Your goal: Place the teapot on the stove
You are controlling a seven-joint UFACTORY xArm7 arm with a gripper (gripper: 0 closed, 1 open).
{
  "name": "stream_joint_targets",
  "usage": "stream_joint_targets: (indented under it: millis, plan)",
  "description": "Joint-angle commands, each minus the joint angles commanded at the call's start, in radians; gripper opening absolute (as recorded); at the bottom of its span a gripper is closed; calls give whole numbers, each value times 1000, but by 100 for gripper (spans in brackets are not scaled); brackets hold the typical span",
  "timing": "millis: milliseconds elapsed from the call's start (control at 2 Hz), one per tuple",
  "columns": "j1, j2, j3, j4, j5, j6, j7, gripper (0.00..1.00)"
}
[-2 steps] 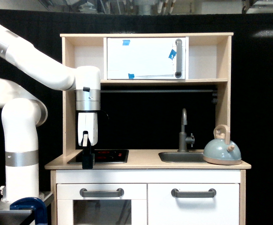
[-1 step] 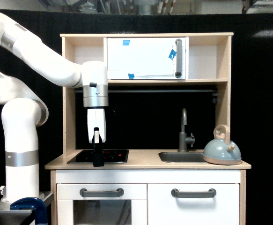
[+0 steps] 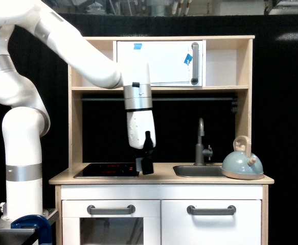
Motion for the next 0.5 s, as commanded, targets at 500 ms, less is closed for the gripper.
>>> stream_joint_targets:
  millis: [500]
  plan:
    - [39,331,-38,439,181,132,-498,100]
